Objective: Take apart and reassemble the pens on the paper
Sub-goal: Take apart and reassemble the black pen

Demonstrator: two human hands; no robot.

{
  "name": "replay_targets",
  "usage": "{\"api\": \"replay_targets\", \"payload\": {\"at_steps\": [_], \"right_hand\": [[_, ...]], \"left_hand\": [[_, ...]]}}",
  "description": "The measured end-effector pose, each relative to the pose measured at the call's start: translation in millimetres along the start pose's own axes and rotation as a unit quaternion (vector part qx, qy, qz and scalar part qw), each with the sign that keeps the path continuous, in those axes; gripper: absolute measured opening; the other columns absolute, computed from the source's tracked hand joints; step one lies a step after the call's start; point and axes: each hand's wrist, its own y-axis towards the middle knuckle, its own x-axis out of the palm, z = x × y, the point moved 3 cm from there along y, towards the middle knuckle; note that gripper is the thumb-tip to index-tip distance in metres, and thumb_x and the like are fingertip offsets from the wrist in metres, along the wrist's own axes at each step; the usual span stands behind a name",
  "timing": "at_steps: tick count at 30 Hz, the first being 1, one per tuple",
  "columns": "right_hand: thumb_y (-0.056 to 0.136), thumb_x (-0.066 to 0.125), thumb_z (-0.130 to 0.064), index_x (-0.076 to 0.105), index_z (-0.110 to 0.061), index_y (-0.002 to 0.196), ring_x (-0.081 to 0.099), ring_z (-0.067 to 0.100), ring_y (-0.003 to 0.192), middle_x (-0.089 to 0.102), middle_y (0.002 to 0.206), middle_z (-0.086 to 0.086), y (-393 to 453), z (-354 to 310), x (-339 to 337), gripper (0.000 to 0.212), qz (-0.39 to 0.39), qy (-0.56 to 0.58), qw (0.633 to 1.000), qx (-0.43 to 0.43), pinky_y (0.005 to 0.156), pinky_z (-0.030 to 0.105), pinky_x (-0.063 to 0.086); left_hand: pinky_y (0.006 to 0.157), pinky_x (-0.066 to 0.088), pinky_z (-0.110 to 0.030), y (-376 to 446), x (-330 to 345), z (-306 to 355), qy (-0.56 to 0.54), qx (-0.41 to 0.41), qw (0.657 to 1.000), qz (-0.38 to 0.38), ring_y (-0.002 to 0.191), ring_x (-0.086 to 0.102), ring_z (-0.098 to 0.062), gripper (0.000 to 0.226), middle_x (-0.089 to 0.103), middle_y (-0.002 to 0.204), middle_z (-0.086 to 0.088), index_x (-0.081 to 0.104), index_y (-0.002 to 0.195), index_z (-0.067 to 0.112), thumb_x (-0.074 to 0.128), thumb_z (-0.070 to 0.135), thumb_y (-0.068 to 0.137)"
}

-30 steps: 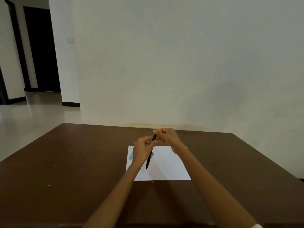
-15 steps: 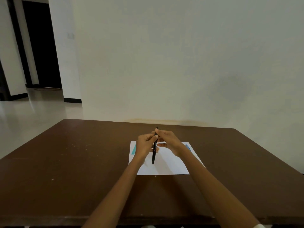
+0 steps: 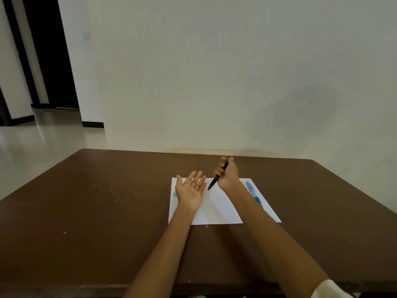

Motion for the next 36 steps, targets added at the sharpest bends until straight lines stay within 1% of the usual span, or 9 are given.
{"api": "replay_targets", "payload": {"at_steps": [5,8,11,14,16,22,25,33,36], "right_hand": [[0.099,0.026,-0.048,0.047,-0.011,0.07,0.021,0.009,0.023,0.028,0.034,-0.004,16.4,13.1,0.8,0.052,-0.02,0.08,0.993,0.082,0.028,0.012,0.014],[0.096,0.031,-0.052,0.039,-0.015,0.06,0.017,0.009,0.024,0.024,0.034,-0.006,21.4,20.7,8.8,0.052,-0.026,0.038,0.994,0.101,0.03,0.012,0.011],[0.091,0.036,-0.058,0.029,-0.019,0.053,0.015,0.008,0.027,0.021,0.036,-0.007,22.0,20.1,23.9,0.054,-0.048,-0.038,0.996,0.072,0.03,0.014,0.011],[0.089,0.037,-0.06,0.026,-0.021,0.052,0.014,0.008,0.029,0.02,0.036,-0.008,19.1,19.6,38.2,0.055,-0.081,-0.09,0.991,0.051,0.031,0.015,0.011],[0.088,0.037,-0.056,0.025,-0.021,0.052,0.014,0.008,0.029,0.02,0.036,-0.008,18.7,19.5,41.1,0.053,-0.083,-0.089,0.991,0.054,0.032,0.015,0.011],[0.089,0.034,-0.05,0.023,-0.02,0.053,0.013,0.011,0.024,0.019,0.033,-0.006,24.9,24.9,24.4,0.048,-0.024,-0.02,0.993,0.118,0.032,0.011,0.009],[0.089,0.036,-0.055,0.024,-0.02,0.05,0.013,0.011,0.025,0.019,0.034,-0.006,25.3,26.2,24.0,0.053,-0.019,-0.056,0.993,0.107,0.032,0.01,0.011],[0.091,0.03,-0.039,0.02,-0.021,0.054,0.013,0.01,0.026,0.019,0.035,-0.007,25.8,18.2,39.6,0.042,-0.032,-0.086,0.994,0.066,0.031,0.012,0.012],[0.091,0.033,-0.046,0.021,-0.021,0.053,0.013,0.01,0.027,0.019,0.035,-0.007,25.8,18.7,39.2,0.048,-0.03,-0.08,0.994,0.064,0.032,0.012,0.012]], "left_hand": [[0.099,0.04,-0.039,7.9,1.5,-0.3,-0.044,0.008,0.999,-0.016,0.126,0.047,-0.034,0.069,0.044,0.142,-0.019,0.036,0.14,0.002,0.022,0.054,0.096],[0.094,0.043,-0.038,9.8,0.8,1.7,-0.048,0.012,0.998,-0.025,0.113,0.054,-0.031,0.069,0.046,0.14,-0.019,0.036,0.14,0.002,0.023,0.054,0.096],[0.095,0.042,-0.038,10.9,-0.7,3.2,-0.04,0.011,0.999,-0.023,0.11,0.056,-0.028,0.069,0.049,0.138,-0.017,0.038,0.139,0.003,0.021,0.054,0.096],[0.098,0.041,-0.039,10.1,-2.3,4.4,-0.057,0.018,0.998,-0.02,0.106,0.058,-0.026,0.067,0.057,0.125,-0.016,0.039,0.138,0.003,0.021,0.053,0.097],[0.104,0.038,-0.04,8.6,-2.8,4.1,-0.071,0.019,0.997,-0.02,0.111,0.056,-0.028,0.067,0.059,0.119,-0.017,0.038,0.138,0.002,0.022,0.053,0.097],[0.107,0.033,-0.04,4.1,0.9,6.7,-0.082,0.014,0.995,-0.057,0.133,0.041,-0.03,0.067,0.042,0.144,-0.017,0.032,0.142,0.003,0.02,0.051,0.097],[0.108,0.031,-0.039,3.4,2.2,5.7,-0.078,0.007,0.995,-0.063,0.134,0.039,-0.029,0.066,0.041,0.145,-0.016,0.033,0.142,0.002,0.019,0.049,0.098],[0.114,0.026,-0.041,4.2,1.4,2.7,-0.098,0.002,0.994,-0.052,0.135,0.038,-0.032,0.063,0.038,0.146,-0.019,0.028,0.143,0.001,0.02,0.045,0.099],[0.11,0.03,-0.041,5.3,1.3,2.6,-0.099,0.001,0.993,-0.058,0.134,0.039,-0.032,0.062,0.038,0.146,-0.018,0.029,0.144,0.002,0.021,0.045,0.099]]}}
